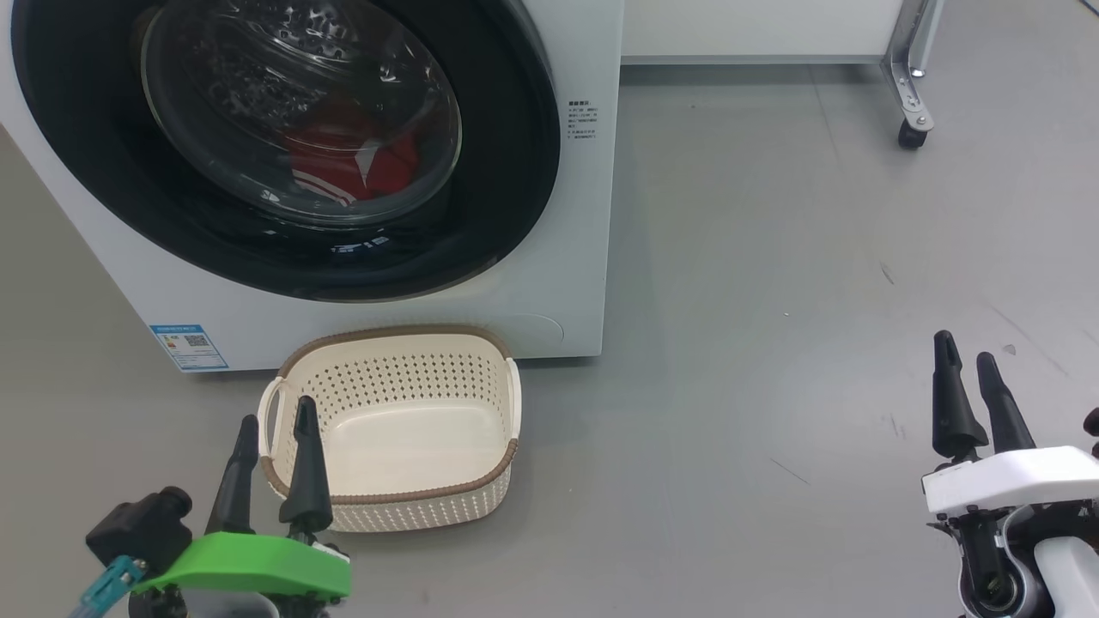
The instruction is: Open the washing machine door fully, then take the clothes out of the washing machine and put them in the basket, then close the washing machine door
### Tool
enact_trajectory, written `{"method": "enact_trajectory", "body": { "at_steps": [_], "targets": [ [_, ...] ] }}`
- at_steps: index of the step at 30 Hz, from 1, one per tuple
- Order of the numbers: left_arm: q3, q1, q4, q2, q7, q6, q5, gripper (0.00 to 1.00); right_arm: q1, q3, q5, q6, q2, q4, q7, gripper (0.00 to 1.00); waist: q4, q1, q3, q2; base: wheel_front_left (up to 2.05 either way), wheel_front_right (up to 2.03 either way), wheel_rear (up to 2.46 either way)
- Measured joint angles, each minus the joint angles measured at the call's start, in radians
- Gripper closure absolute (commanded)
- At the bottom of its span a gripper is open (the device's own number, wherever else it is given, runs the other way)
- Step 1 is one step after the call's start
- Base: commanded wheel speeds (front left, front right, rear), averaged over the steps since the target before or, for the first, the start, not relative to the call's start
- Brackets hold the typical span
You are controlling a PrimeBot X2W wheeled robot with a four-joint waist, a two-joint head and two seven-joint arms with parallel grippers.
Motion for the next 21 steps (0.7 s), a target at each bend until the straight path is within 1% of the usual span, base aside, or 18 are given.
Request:
{"method": "enact_trajectory", "body": {
  "at_steps": [2,6,13,17,21],
  "targets": [
    [-0.012,0.005,0.0,0.0,-0.008,0.008,0.023,0.0,0.0,0.011,-0.037,-0.005,-0.01,0.0,-0.003,0.0,0.0,0.0,0.001,0.0,0.0,0.0,0.0],
    [-0.024,0.007,-0.001,0.0,-0.01,0.021,0.109,0.0,0.0,0.029,-0.092,-0.008,-0.025,-0.002,-0.01,0.0,0.002,0.0,0.005,0.0,0.0,0.0,0.0],
    [-0.053,0.008,0.0,-0.001,-0.03,0.037,0.203,0.0,0.0,0.068,-0.201,-0.016,-0.052,-0.003,-0.028,0.0,0.006,0.0,0.007,0.0,0.0,0.0,0.0],
    [-0.067,0.009,0.002,-0.001,-0.04,0.048,0.259,0.0,0.001,0.095,-0.26,-0.025,-0.059,0.002,-0.03,0.0,0.009,0.0,0.006,0.0,0.0,0.0,0.0],
    [-0.081,0.013,0.005,-0.002,-0.048,0.058,0.304,0.0,0.002,0.116,-0.305,-0.026,-0.063,0.011,-0.036,0.0,0.012,0.0,0.004,0.0,0.0,0.0,0.0]
  ]
}}
